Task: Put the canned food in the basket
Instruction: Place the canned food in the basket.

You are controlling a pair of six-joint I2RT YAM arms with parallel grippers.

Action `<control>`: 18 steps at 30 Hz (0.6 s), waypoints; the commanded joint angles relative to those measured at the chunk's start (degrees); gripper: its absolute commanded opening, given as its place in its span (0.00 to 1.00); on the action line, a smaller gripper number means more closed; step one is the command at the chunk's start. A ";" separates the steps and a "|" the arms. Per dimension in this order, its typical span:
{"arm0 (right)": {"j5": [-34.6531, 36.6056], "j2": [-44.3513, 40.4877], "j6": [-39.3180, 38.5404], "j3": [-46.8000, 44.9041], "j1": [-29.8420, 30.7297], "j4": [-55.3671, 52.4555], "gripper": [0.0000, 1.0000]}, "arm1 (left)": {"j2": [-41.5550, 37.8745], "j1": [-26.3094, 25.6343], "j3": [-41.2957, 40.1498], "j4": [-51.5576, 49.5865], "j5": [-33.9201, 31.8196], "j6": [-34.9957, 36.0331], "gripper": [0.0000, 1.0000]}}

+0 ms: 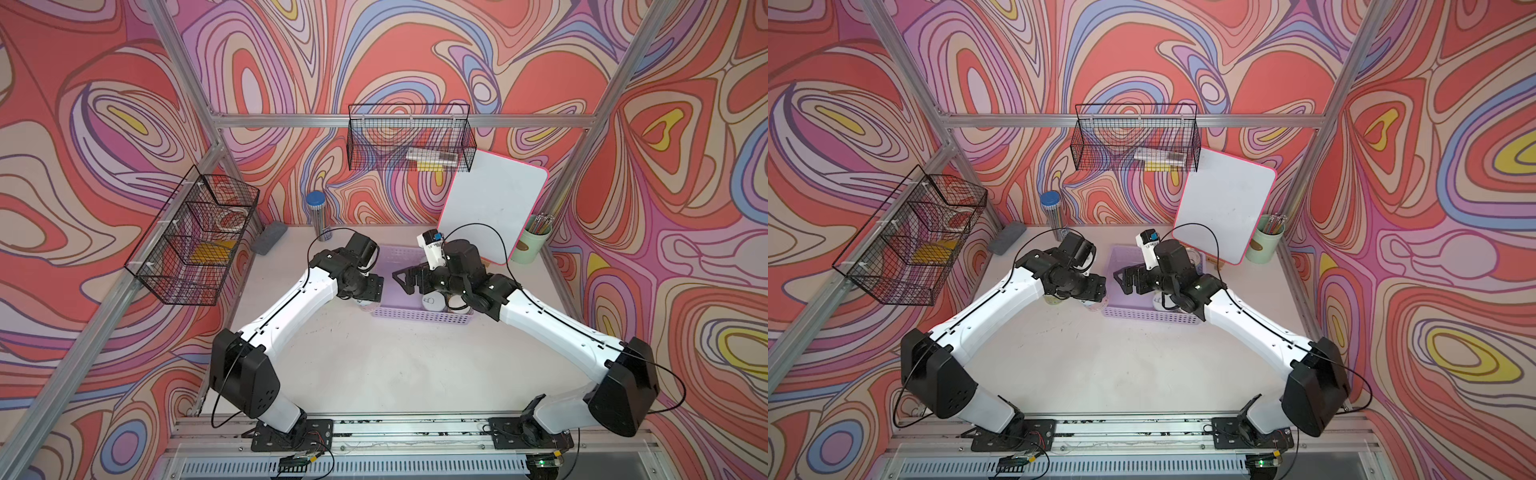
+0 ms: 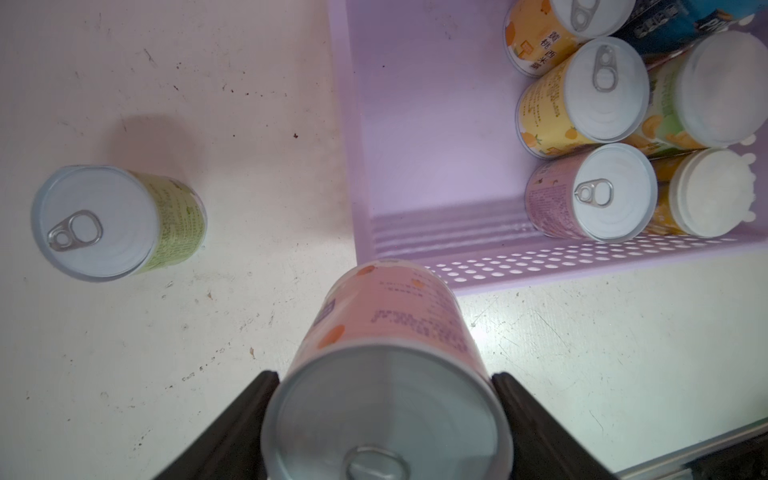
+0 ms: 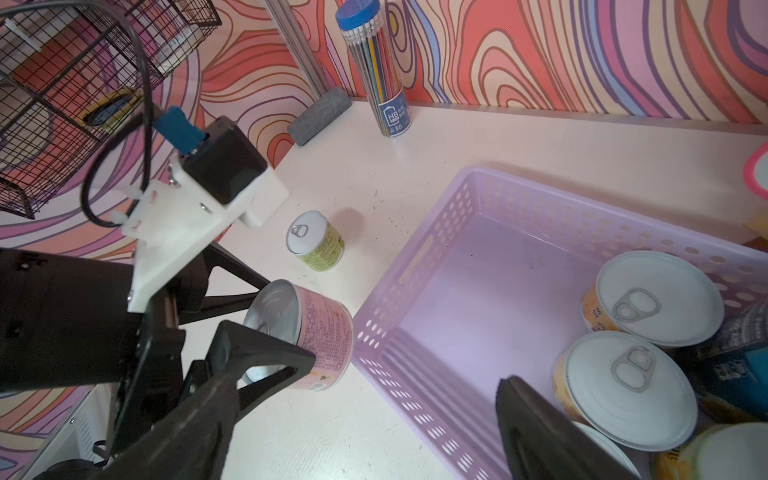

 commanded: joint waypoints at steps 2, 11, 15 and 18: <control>1.11 -2.90 -0.15 -2.16 -1.35 -1.45 0.98 | 3.01 -1.46 4.66 0.97 -0.42 0.79 0.75; 4.04 -5.65 -1.50 -5.07 -3.36 -4.36 0.98 | 12.23 -2.67 13.57 1.87 0.51 2.62 0.74; 3.34 -6.30 -3.38 -5.85 -4.94 -5.49 0.98 | 16.10 -2.82 17.56 2.43 0.77 3.17 0.74; 3.44 -7.17 -4.86 -6.68 -6.45 -5.45 0.98 | 18.87 -2.87 20.25 2.91 0.89 3.61 0.73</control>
